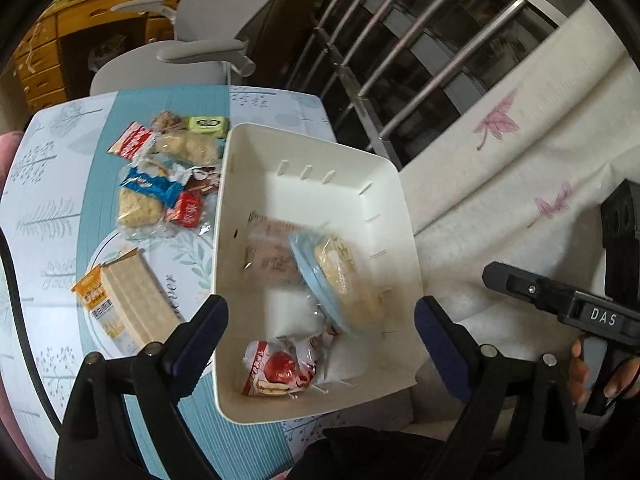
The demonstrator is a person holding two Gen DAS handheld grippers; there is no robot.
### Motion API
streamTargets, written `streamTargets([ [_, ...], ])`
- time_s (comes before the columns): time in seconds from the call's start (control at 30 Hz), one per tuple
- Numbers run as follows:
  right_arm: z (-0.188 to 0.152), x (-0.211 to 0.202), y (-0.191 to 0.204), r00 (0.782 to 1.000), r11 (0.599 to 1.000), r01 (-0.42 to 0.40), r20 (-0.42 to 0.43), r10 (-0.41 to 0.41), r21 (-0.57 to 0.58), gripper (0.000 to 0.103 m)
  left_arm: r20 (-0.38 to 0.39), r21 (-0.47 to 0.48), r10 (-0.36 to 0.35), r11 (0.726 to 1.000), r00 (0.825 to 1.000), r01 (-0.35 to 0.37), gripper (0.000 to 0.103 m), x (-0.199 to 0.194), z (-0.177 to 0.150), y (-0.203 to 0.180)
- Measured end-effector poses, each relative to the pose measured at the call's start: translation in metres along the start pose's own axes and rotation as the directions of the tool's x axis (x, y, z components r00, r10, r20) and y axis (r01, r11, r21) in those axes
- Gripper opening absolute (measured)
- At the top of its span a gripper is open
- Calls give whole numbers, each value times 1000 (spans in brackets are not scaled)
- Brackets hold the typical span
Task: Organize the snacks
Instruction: 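Carry both bread bags into the white tray and release them, then withdraw both tools from the tray back over the remaining snacks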
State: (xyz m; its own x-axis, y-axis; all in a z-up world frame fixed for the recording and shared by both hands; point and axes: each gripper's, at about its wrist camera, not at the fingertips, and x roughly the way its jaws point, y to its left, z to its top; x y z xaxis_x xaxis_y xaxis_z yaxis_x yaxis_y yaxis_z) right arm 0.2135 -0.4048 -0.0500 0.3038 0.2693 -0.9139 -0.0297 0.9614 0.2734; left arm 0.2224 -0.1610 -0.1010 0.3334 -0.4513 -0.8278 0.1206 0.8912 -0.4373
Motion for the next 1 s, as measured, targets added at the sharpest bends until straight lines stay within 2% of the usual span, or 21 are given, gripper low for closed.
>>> streamTargets([
  [0.23,-9,11,6,999,999,-16,-29,17,43,59,-15,-42,17,999,1000,-18,94,-12,-16,22],
  [0.6,-48,20,33,997,983,-23,-68,36,183,59,-51,-5,29,1000,998,-29,94,-46,-45,62],
  [0.73,-69,23,45,996,964,-15,-79,37,266,64,-70,37,35,999,997,-33,94,-60,-55,79],
  [0.83,-86,26,55,995,942,-32,-82,63,333,64,-83,66,35,997,996,-30,94,-71,-62,93],
  [1.0,-113,36,76,994,908,-19,-92,63,418,65,-104,108,42,994,994,-31,94,-89,-72,121],
])
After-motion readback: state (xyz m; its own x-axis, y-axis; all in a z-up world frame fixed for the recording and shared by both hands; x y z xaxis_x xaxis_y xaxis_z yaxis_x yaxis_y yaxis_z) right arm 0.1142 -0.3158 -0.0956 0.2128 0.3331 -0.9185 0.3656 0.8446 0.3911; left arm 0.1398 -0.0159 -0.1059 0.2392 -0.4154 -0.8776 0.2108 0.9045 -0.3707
